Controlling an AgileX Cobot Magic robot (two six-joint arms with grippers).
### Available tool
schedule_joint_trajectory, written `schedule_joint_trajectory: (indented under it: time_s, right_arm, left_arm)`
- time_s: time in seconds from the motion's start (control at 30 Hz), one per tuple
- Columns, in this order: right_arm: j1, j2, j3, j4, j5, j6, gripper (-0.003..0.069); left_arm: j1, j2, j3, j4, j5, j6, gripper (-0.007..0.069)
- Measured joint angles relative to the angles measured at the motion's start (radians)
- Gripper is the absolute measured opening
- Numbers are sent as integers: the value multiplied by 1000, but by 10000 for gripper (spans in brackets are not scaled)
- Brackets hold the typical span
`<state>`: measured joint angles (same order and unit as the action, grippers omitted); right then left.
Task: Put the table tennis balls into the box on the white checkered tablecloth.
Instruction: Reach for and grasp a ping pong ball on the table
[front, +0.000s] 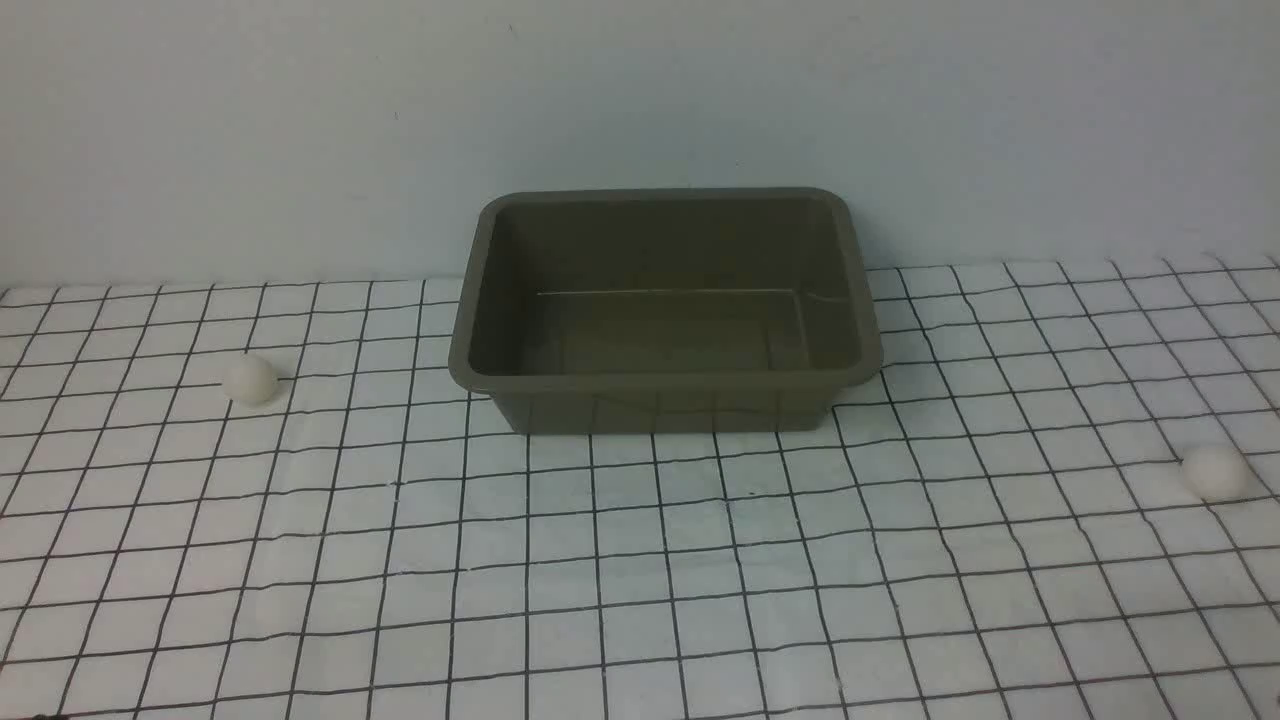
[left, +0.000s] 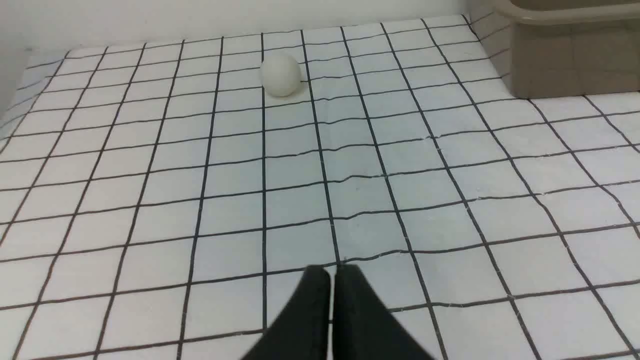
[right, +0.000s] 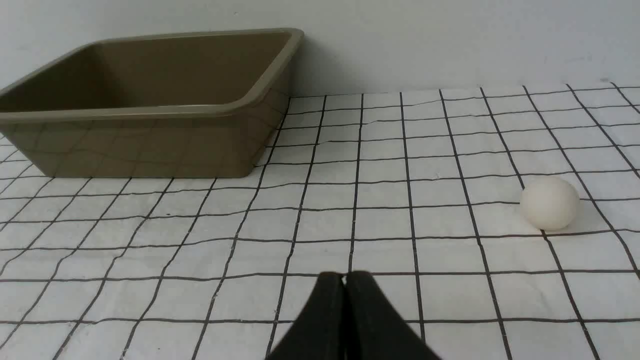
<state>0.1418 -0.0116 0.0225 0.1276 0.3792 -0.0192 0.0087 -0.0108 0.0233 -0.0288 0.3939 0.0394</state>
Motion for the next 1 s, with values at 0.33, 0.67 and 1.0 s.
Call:
schedule_joint_trajectory:
  time_s: [0.33,0.67,1.0]
  right_arm:
    - [0,0,0,0,0,0,-16]
    - [0,0,0,0,0,0,-16]
    - [0,-1,0,21,-2,1,-16]
  left_arm:
    - [0,0,0,0,0,0,-4]
    - [0,0,0,0,0,0,-4]
    - [0,0,0,0,0,0,-4]
